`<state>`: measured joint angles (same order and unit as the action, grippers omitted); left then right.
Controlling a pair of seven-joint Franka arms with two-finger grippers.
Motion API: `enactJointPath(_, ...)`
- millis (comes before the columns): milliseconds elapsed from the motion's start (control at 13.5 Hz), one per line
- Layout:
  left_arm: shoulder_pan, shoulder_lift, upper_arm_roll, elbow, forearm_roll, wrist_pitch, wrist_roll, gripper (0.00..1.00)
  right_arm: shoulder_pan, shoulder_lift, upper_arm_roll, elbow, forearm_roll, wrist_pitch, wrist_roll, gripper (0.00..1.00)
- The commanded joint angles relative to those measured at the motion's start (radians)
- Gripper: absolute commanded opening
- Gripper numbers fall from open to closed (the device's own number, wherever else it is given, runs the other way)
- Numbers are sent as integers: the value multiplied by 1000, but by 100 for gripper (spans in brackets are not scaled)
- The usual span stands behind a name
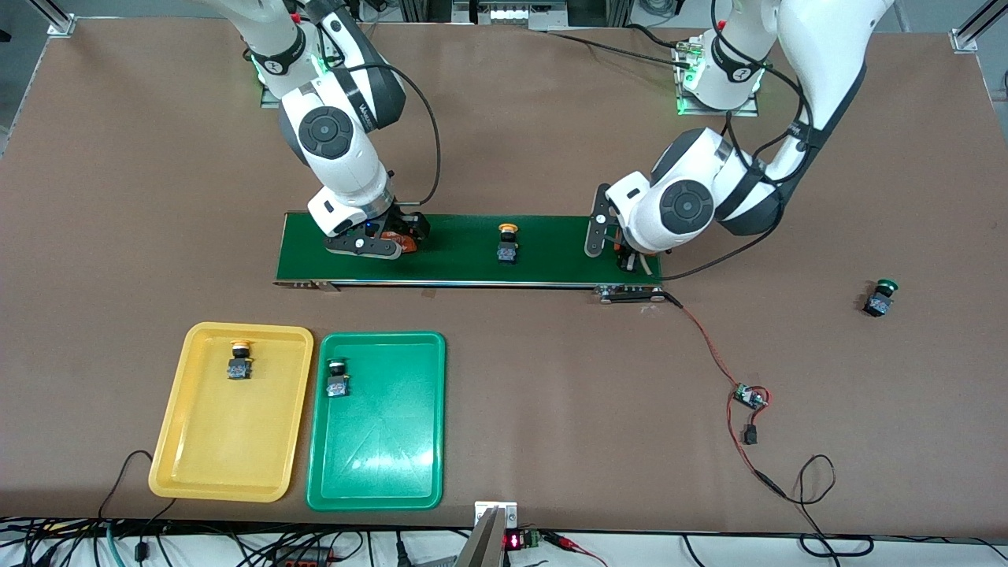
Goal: Sort buttons by color to trays
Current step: 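Move the right gripper to the belt while the left gripper carries the cylinder, then lower the right gripper to the belt cylinder while the left gripper places another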
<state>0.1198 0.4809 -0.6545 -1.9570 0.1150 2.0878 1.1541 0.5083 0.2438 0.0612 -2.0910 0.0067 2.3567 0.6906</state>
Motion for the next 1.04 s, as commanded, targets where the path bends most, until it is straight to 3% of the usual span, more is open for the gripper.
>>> enactJointPath(0,-3,56,3,6,14,38,21,2,4,2,-3,-1,-19,12,26,100)
enactJointPath(370,-26,56,3,17,17,49,18,6,6,11,-1,-1,-31,24,26,100)
enactJointPath(444,-28,55,1,17,15,58,19,14,6,11,-1,-1,-31,26,26,100)
enactJointPath(519,-28,54,3,17,17,60,19,44,6,11,-1,-1,-31,27,26,100)
enactJointPath(593,-28,48,3,17,20,60,19,96,6,11,-1,-1,-31,29,26,100)
enactJointPath(815,-11,-40,3,18,18,58,32,100,13,17,0,-1,-31,29,27,100)
enactJointPath(963,65,-122,13,18,5,61,85,100,21,19,0,-1,-31,30,27,100)
